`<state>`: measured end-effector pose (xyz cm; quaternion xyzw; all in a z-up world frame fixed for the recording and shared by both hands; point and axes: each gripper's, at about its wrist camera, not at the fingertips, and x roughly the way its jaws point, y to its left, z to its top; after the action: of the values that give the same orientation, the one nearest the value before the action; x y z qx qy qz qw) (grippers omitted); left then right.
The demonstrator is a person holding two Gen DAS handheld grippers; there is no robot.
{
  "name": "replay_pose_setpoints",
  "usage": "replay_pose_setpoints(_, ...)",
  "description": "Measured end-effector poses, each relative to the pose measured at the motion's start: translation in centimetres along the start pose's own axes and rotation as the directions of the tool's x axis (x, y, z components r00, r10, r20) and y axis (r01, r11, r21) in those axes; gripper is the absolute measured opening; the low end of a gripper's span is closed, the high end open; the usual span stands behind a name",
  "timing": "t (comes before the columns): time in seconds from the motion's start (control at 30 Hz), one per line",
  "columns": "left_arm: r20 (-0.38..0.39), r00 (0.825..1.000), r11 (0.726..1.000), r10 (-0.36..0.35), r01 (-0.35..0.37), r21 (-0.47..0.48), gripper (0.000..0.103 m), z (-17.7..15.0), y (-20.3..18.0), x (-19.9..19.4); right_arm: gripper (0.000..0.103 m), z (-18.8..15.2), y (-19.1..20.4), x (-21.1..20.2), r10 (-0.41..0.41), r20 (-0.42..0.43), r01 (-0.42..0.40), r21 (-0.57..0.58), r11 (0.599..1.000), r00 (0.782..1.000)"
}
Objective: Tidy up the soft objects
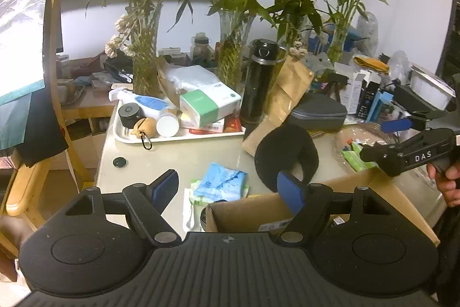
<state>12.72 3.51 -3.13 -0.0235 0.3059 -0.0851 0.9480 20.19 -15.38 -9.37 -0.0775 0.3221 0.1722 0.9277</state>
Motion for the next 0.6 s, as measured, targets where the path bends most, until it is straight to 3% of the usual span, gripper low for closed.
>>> replay_pose_setpoints(0.2, -0.011, 1.0, 1.0, 0.01, -0.01, -0.023, 0.076, 0.2, 0.8, 1.4, 0.103, 0.7, -0.6, 0.8, 0.02, 0.025, -0.02, 0.011, 1.0, 0.999)
replay_pose_setpoints(0.6, -0.015, 0.997, 0.997, 0.076, -0.076, 0.01, 0.076, 0.7, 2.3, 4.7, 0.103, 2.2, -2.7, 4.8, 0.037, -0.018, -0.035, 0.086, 0.996, 0.999)
